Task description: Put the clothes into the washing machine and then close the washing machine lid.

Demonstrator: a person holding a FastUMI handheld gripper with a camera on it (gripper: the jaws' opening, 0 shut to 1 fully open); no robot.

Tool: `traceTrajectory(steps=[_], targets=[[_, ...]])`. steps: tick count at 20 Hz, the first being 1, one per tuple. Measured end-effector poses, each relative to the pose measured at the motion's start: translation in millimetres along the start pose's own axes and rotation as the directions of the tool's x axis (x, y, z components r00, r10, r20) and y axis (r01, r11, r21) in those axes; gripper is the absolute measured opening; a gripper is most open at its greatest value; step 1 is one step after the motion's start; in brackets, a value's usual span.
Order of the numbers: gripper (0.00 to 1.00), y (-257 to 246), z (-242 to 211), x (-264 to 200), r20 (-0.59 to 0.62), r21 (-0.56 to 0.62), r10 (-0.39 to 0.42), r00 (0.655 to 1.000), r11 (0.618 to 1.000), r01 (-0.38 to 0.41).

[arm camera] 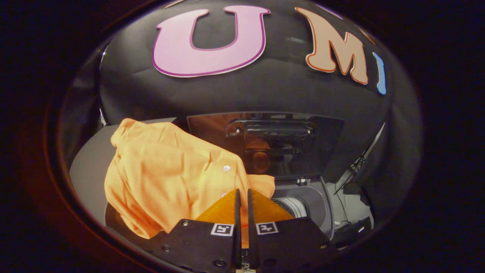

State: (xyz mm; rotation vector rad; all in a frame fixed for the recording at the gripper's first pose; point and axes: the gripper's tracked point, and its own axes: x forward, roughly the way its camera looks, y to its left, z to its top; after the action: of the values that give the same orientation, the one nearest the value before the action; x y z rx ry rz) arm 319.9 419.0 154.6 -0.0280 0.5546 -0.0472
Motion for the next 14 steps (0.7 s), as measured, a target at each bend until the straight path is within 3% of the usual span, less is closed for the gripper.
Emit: traceTrajectory(steps=[1,4,5,14], targets=[[0.08,-1.7,2.3,-1.2,0.002,0.001,-0.008,1.0,1.0,0.008],[0.45,-4.2,-5.4,2.2,-0.009,-0.013,-0.008,1.0,1.0,0.008],[0.49,-5.3,-6.4,1.2,-0.011,-0.021,-0.012,1.0,1.0,0.011],[0.49,-1.7,-3.4,3.4,0.006,-0.012,0.003,1.0,1.0,-0.003]])
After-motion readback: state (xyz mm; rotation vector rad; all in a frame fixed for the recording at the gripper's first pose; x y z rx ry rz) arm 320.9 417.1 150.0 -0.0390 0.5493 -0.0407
